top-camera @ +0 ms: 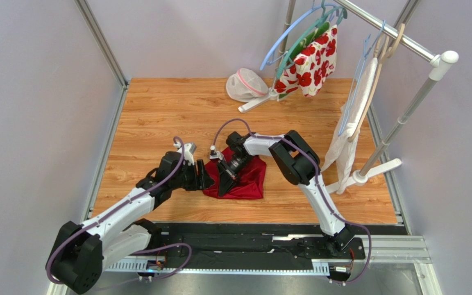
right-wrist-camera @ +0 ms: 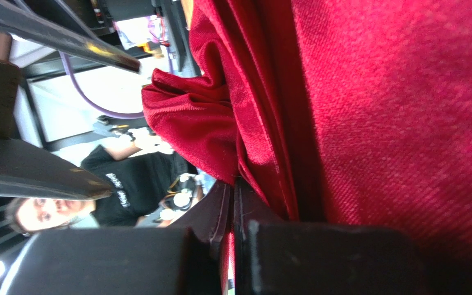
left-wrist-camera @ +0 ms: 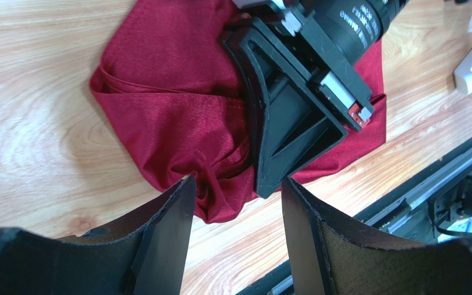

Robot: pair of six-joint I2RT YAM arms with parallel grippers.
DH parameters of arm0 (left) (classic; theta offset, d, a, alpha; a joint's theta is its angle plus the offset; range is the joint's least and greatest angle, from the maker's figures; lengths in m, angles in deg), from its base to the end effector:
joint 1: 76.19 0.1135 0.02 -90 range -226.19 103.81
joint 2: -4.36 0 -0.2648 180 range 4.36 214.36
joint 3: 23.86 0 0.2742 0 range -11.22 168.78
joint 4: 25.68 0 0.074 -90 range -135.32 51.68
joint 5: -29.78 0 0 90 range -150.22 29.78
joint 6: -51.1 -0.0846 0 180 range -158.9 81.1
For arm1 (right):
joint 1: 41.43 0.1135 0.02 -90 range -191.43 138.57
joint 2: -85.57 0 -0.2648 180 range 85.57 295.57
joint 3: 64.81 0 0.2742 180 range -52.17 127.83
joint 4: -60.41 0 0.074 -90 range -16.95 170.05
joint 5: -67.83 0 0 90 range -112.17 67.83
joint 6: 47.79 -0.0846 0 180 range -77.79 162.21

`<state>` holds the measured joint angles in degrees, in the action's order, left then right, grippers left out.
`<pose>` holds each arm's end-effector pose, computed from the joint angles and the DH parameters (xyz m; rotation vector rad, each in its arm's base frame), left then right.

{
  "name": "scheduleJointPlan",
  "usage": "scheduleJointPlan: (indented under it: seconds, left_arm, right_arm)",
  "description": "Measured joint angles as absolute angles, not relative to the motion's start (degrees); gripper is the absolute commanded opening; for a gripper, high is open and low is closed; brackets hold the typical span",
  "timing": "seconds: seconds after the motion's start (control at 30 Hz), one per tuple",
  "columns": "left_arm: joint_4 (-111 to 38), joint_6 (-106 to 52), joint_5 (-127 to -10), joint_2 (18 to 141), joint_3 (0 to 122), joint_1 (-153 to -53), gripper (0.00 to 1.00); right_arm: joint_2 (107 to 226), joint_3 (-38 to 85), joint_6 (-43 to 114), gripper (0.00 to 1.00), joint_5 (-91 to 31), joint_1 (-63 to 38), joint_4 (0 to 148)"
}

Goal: Fold the napkin, place the utensils inside, and roll it up
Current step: Roll the napkin with the utensil

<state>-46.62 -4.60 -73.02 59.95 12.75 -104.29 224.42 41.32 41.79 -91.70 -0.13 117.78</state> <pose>0.2114 -0.1341 0.1424 -0.0042 2.3844 -0.8047 0.2857 0.3565 0.0359 0.7992 -2.1480 -1.4859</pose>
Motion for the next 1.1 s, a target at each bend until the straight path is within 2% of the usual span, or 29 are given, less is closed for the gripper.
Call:
scheduleJointPlan:
  seconds: [0.33,0.47,0.7,0.73,0.83,0.87,0.9,0.97,1.0,1.07,1.1]
  left_arm:
    - [-45.28,-4.71,-71.47,67.82,12.81,-107.61,0.59]
    - [-45.3,-4.95,-69.98,68.83,12.84,-108.22,0.48]
    - [-45.3,-5.91,-68.72,69.38,12.84,-108.31,0.4]
    - [-45.24,-6.0,-68.67,69.75,12.86,-108.31,0.38]
    - [-45.19,-6.19,-68.67,71.56,13.38,-108.31,0.19]
    - [-45.22,-6.32,-68.67,72.26,13.75,-108.31,0.03]
    - [-45.28,-6.43,-68.67,72.98,14.19,-108.33,0.0]
    - [-46.0,-6.65,-68.65,74.49,15.55,-108.39,0.0]
    - [-46.59,-6.74,-68.54,75.19,16.27,-108.44,0.0]
    - [-48.01,-6.78,-68.45,76.41,17.69,-108.44,0.0]
    - [-48.45,-6.76,-68.52,76.78,18.12,-108.42,0.0]
  right_arm:
    - [225.05,41.72,39.6,0.0,-93.01,-0.99,116.43]
    - [225.1,41.72,38.92,0.0,-93.32,-1.23,115.73]
    - [225.27,41.72,38.14,0.0,-94.06,-1.51,114.92]
    - [225.32,41.72,38.03,0.0,-94.19,-1.53,114.81]
    - [225.32,41.69,37.81,0.0,-94.26,-1.55,114.59]
    - [225.32,41.69,37.74,0.0,-94.26,-1.55,114.53]
    - [225.32,41.69,37.64,0.0,-94.28,-1.55,114.42]
    - [225.25,41.63,37.48,0.05,-94.28,-1.58,114.18]
    - [225.12,41.48,37.29,0.14,-94.22,-1.6,113.92]
    - [224.6,40.89,36.67,0.27,-93.69,-1.66,113.13]
    - [224.05,40.34,36.02,0.45,-93.23,-1.73,112.74]
